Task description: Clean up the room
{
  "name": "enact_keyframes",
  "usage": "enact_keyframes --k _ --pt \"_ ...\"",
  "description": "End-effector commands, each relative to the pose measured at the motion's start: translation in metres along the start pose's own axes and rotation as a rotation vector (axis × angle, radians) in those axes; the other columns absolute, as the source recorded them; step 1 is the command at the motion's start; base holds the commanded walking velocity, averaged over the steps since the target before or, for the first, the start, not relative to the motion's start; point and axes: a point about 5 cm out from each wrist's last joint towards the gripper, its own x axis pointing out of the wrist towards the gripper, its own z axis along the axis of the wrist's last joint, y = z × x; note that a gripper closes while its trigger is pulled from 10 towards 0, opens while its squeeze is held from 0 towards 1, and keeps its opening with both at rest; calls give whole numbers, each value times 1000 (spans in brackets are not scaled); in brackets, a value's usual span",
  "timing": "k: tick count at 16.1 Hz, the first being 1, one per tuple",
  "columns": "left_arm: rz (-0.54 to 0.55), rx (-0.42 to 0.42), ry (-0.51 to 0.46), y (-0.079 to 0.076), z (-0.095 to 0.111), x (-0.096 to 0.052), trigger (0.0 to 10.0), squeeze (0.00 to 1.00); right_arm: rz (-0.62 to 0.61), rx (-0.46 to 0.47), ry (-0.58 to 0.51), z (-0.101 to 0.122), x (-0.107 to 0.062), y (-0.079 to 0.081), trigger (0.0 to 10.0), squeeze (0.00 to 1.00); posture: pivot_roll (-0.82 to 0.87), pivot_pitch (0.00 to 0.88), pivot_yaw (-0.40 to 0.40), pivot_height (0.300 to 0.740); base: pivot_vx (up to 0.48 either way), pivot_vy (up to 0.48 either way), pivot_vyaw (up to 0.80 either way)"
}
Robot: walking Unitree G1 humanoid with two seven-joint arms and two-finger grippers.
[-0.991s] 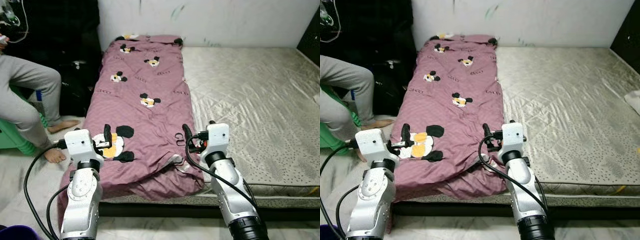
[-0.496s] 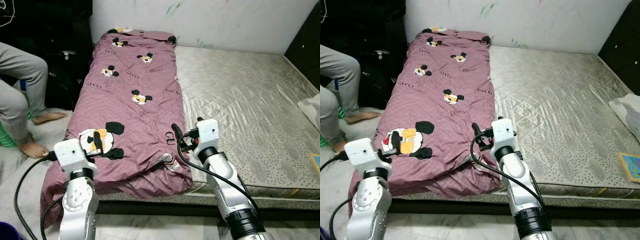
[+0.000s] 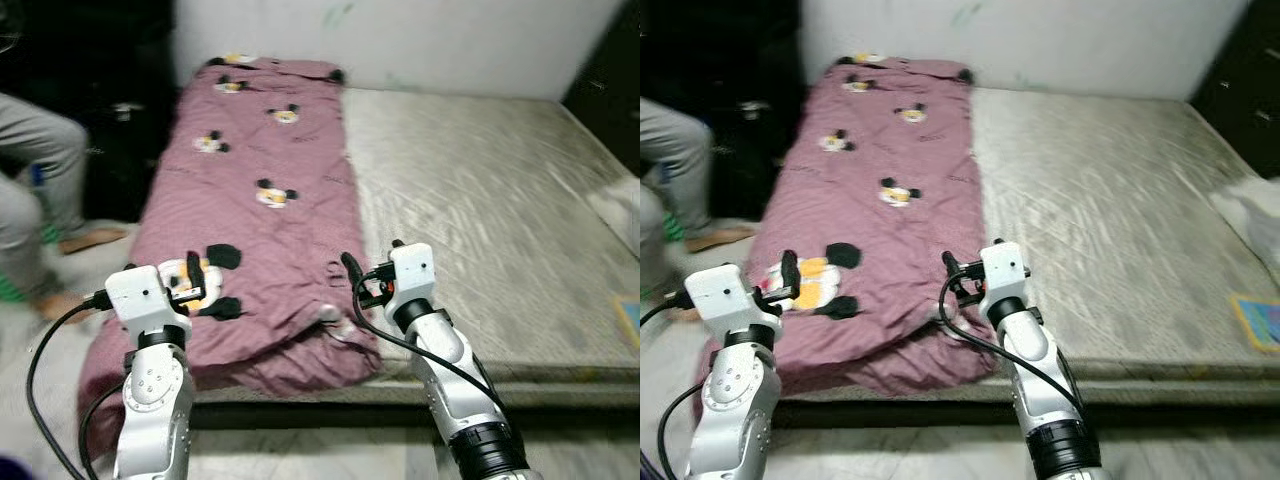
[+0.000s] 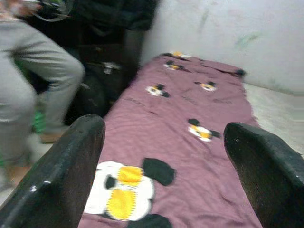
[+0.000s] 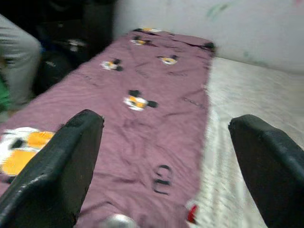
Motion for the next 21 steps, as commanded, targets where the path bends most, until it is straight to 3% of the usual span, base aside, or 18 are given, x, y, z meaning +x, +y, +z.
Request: enact_keyframes --k 1,9,15,21 --pt "-33 -4 25 -7 -4 1 10000 0 -36 0 13 -2 -2 -8 10000 0 53 43 -45 740 0 0 -800" --pt "-51 2 18 -9 -2 7 10000 0 -36 8 -7 -1 -1 -3 10000 0 57 24 -21 740 0 0 -100" --pt "-122 0 7 -23 3 20 10000 0 -113 11 -40 3 -4 -12 10000 0 19 14 28 740 0 0 0" --pt "-160 -27 1 -29 1 12 10000 0 -93 -18 -38 3 -4 -12 10000 0 26 29 4 740 0 0 144"
